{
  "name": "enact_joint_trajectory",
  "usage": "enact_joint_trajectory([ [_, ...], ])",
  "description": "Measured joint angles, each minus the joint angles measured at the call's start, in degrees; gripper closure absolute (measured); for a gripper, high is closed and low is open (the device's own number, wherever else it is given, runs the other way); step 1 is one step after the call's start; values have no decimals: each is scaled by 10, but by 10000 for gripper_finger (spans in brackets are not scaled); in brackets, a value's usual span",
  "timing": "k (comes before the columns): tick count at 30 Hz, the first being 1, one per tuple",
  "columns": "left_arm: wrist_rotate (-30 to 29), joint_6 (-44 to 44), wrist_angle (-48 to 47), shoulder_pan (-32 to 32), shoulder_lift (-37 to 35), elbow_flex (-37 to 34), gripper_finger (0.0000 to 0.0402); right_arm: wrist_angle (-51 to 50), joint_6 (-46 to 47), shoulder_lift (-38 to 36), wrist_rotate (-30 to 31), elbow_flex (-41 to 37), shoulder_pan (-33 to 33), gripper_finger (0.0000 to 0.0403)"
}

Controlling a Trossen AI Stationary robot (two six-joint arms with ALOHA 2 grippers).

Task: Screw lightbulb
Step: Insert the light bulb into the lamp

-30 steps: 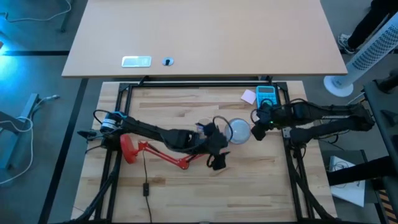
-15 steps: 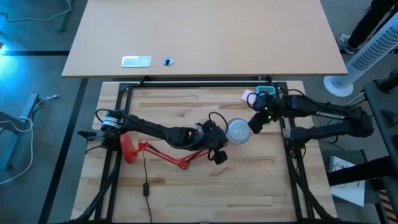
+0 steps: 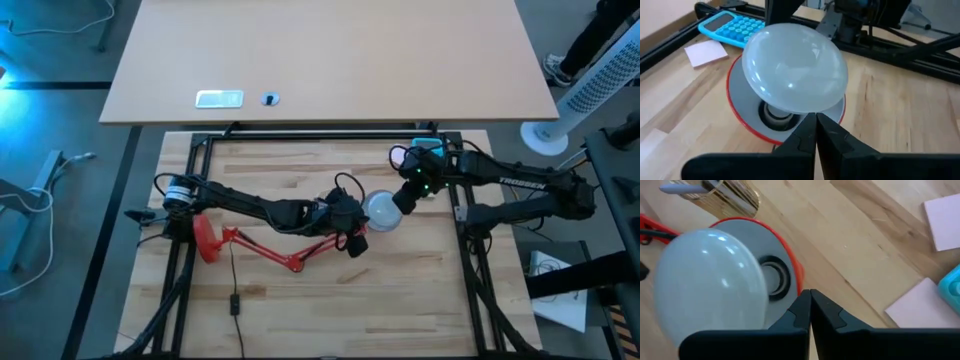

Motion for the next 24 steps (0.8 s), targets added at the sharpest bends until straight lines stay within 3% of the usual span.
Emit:
enact_joint_trajectory([
  [8,33,13,0,8,16,-2,401,-12,1,-1,-15,2,0,403],
  [24,35,26,14,41,19,-2,401,-14,8,-1,-59,2,1,403],
])
